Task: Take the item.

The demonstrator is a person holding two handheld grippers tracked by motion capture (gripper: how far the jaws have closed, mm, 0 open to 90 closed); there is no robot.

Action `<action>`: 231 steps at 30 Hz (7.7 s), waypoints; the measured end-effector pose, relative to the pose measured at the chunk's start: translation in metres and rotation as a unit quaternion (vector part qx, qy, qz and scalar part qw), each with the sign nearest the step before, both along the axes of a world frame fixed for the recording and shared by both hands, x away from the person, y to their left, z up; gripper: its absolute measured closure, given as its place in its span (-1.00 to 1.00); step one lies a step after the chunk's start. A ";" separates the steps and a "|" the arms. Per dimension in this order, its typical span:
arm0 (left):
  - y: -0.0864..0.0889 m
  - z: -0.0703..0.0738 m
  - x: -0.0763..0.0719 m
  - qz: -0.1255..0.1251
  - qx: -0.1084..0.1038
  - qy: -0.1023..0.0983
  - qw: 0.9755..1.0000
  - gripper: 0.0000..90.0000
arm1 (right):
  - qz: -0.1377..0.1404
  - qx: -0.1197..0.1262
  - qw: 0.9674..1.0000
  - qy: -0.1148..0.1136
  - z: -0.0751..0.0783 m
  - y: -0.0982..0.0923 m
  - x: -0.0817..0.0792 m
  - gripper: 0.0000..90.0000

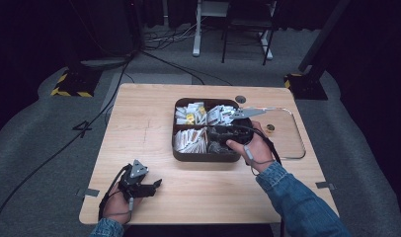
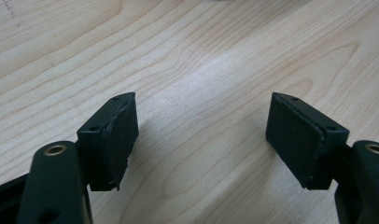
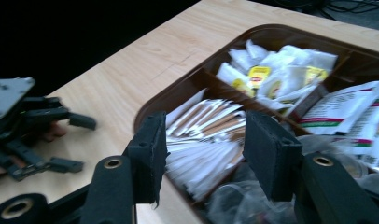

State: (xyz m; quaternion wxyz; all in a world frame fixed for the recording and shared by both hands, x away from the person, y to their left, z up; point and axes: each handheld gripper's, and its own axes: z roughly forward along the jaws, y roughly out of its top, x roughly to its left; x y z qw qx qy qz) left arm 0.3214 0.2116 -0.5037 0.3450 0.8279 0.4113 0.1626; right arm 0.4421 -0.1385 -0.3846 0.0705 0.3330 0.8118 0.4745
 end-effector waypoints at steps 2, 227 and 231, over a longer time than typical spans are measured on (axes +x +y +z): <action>0.000 0.000 -0.001 0.003 -0.003 0.004 1.000 -0.42 | -0.007 -0.004 1.000 0.003 -0.001 -0.002 0.008 0.10; 0.002 0.000 0.010 0.008 -0.001 0.004 1.000 -0.50 | 0.056 -0.034 0.998 0.009 -0.045 -0.031 -0.091 -0.05; 0.002 0.000 0.010 0.009 -0.001 0.003 1.000 -0.50 | 0.038 -0.023 0.999 0.001 -0.035 -0.047 -0.090 -0.06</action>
